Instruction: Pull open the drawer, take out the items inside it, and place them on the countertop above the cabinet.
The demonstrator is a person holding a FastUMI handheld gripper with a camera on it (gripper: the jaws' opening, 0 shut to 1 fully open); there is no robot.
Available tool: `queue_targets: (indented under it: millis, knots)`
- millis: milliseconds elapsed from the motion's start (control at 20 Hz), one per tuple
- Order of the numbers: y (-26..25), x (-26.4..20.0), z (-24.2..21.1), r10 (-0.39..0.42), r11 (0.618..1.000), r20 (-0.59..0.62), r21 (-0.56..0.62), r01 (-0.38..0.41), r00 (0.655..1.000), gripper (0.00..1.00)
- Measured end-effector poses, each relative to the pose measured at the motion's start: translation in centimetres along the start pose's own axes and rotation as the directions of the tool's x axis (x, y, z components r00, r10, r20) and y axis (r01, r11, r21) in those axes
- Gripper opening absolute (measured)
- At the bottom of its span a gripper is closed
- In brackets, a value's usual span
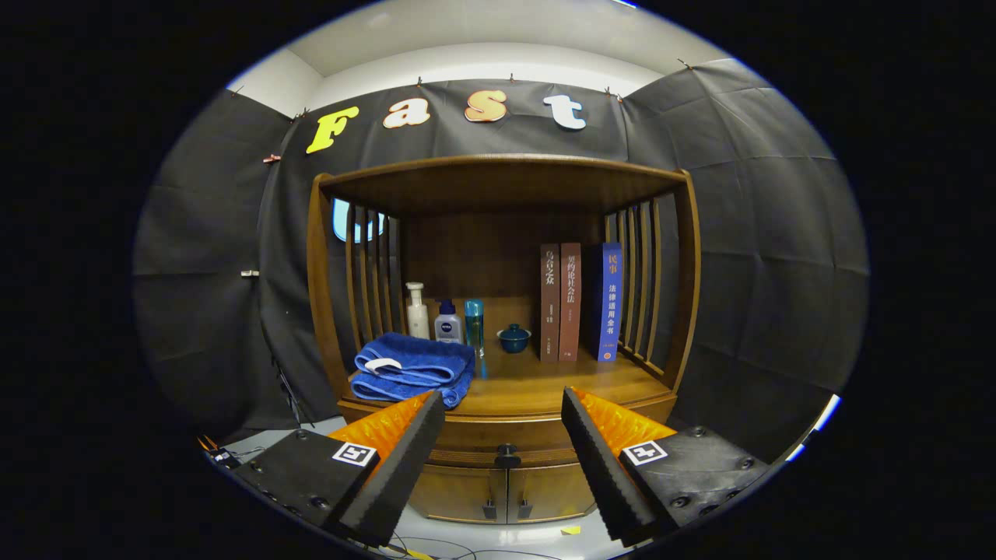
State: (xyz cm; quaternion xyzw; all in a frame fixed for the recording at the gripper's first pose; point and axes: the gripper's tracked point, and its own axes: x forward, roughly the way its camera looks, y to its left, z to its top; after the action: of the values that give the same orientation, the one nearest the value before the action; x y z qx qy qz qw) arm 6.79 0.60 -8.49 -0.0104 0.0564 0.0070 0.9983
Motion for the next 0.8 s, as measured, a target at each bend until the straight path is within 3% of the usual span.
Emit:
queue_targets:
  millis: [650, 800]
  knots:
    - [-0.6, 10.6, -12.8, -0.006, 1.000, -0.205, 0.029, 0.012, 0.979, 1.00]
    - [-0.6, 12.1, -15.6, -0.013, 1.000, -0.247, 0.023, 0.019, 0.969, 0.95]
